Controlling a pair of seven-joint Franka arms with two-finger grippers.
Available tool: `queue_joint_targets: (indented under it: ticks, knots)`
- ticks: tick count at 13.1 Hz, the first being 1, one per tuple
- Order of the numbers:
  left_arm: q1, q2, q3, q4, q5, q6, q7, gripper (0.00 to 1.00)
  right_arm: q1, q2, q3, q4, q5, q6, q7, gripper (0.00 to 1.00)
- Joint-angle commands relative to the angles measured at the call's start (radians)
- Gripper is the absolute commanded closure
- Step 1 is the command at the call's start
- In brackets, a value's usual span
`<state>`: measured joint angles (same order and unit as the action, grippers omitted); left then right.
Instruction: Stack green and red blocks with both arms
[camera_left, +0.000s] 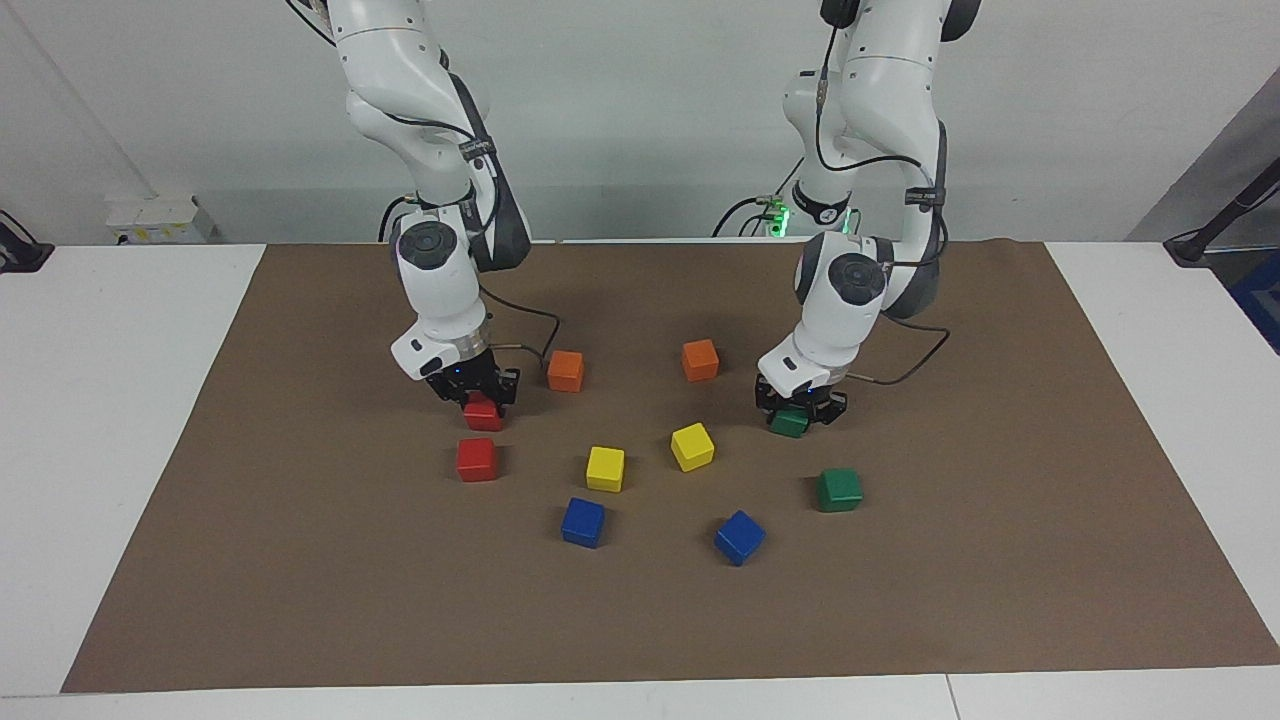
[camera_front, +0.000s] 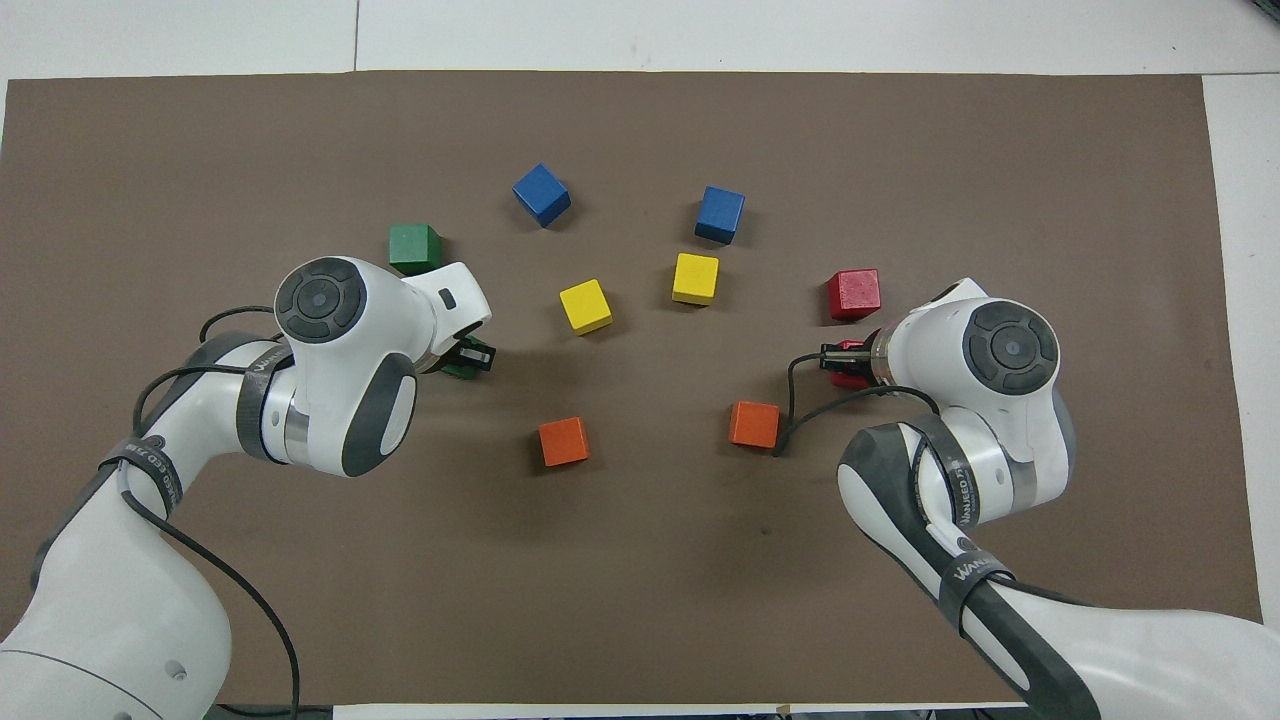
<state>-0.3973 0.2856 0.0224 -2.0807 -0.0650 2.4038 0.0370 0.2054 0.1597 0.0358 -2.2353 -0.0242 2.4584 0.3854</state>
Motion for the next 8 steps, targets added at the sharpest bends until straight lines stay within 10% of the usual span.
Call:
queue_joint_targets:
  ticks: [1,4,8]
  knots:
    - [0.032,-0.054,0.014,0.046,-0.024,-0.114,0.000,1.00,-0.030,-0.035,0.003,0.164,0.004,-0.283,0.003,1.00]
    - [0.173,-0.147,0.018,0.103,-0.019,-0.279,0.011,1.00,-0.128,-0.057,-0.005,0.307,0.004,-0.473,-0.170,1.00]
    - [0.391,-0.164,0.018,0.088,-0.010,-0.302,0.146,1.00,-0.299,-0.058,-0.007,0.269,0.004,-0.385,-0.454,1.00]
